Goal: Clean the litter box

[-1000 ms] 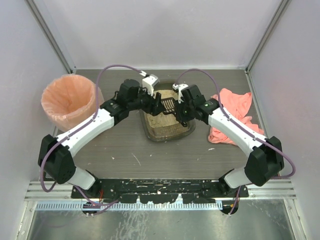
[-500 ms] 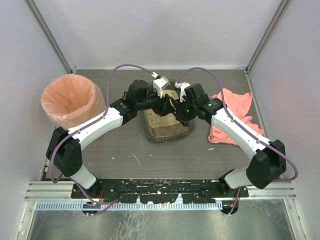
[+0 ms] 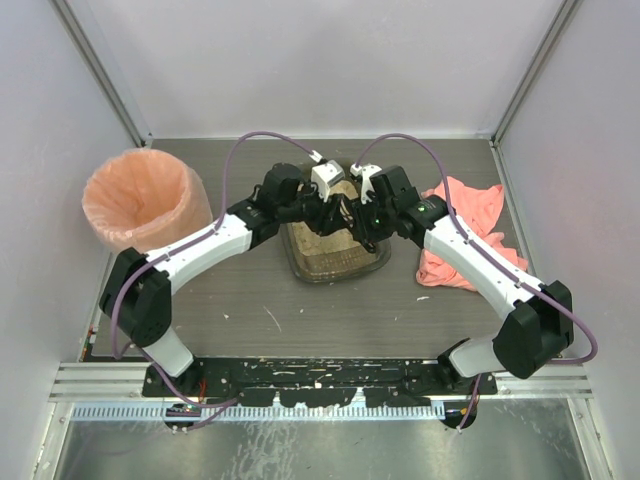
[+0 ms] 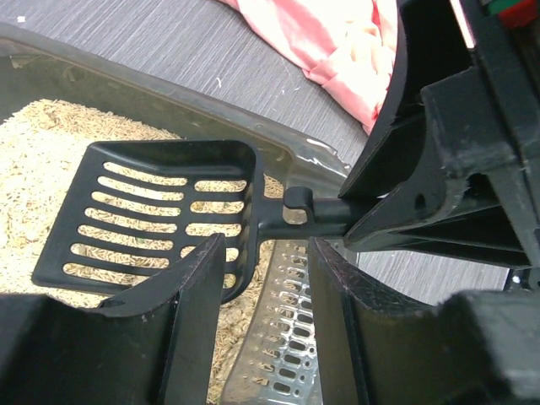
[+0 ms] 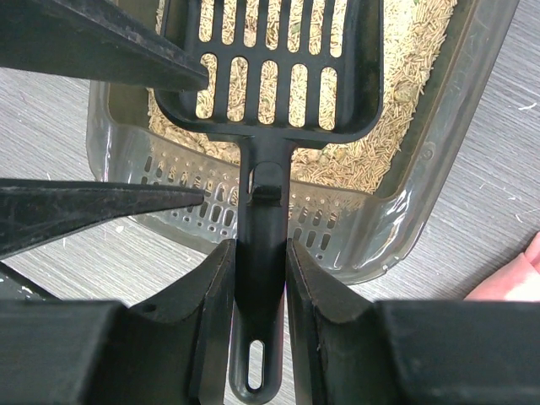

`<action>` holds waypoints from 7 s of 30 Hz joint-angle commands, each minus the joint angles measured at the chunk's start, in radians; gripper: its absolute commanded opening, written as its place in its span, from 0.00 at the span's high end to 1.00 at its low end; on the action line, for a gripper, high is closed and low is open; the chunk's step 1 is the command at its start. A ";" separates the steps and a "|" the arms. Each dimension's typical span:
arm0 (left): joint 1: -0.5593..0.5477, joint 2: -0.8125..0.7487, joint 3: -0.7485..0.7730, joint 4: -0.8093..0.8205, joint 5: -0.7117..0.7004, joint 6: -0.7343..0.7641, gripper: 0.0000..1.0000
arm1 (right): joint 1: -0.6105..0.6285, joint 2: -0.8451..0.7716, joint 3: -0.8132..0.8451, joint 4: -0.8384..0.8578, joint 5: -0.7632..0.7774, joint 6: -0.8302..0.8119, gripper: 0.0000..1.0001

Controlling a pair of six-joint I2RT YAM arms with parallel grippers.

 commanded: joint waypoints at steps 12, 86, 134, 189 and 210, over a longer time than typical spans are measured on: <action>-0.003 0.037 0.021 -0.024 -0.016 0.055 0.62 | -0.002 -0.036 0.070 0.008 0.004 -0.008 0.99; -0.096 -0.049 -0.206 0.449 -0.382 -0.556 1.00 | -0.001 -0.330 -0.465 0.729 0.485 0.940 0.45; -0.100 -0.132 -0.168 0.261 -0.412 -0.534 0.41 | -0.002 -0.260 -0.365 0.656 0.455 0.774 0.99; 0.403 -0.135 0.447 -0.962 -0.982 -0.133 0.29 | -0.117 -0.182 -0.094 0.372 0.118 0.200 0.99; 0.494 -0.052 0.383 -0.945 -0.758 -0.146 0.75 | -0.117 -0.211 -0.131 0.380 0.113 0.220 0.99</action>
